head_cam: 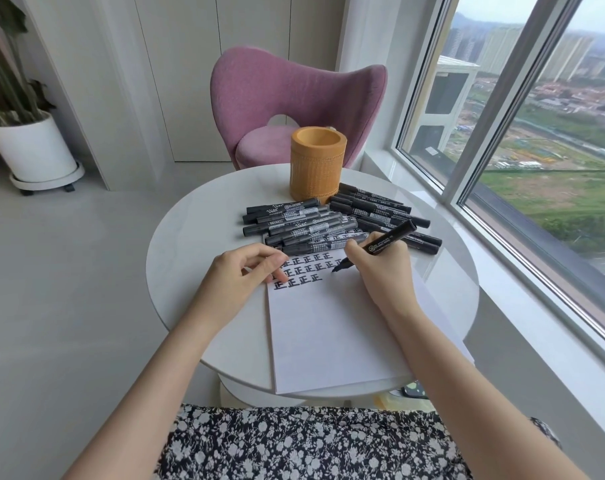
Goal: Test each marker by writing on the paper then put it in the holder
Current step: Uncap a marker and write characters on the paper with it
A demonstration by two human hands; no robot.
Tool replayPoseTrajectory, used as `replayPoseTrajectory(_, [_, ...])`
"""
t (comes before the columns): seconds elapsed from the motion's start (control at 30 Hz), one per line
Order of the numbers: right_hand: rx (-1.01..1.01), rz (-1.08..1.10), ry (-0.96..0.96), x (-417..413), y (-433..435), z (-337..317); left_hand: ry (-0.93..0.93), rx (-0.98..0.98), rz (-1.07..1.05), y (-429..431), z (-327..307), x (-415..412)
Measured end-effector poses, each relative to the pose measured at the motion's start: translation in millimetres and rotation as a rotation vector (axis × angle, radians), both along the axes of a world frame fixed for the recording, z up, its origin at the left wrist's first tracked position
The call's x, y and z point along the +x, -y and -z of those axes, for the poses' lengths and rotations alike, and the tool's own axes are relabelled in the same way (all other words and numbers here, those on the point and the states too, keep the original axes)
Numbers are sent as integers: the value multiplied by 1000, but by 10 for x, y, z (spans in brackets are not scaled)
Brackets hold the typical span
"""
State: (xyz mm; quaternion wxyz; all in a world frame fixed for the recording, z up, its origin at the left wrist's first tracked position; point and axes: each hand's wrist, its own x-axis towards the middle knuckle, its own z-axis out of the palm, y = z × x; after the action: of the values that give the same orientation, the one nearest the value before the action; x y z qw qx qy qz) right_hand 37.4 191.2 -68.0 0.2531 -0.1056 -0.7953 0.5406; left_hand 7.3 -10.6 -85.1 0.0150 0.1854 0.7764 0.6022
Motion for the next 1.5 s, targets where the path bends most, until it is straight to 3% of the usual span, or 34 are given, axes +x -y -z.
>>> replayPoseTrajectory(1.5, [12, 28, 6, -1, -3, 2, -21, -23, -7, 0, -5, -3])
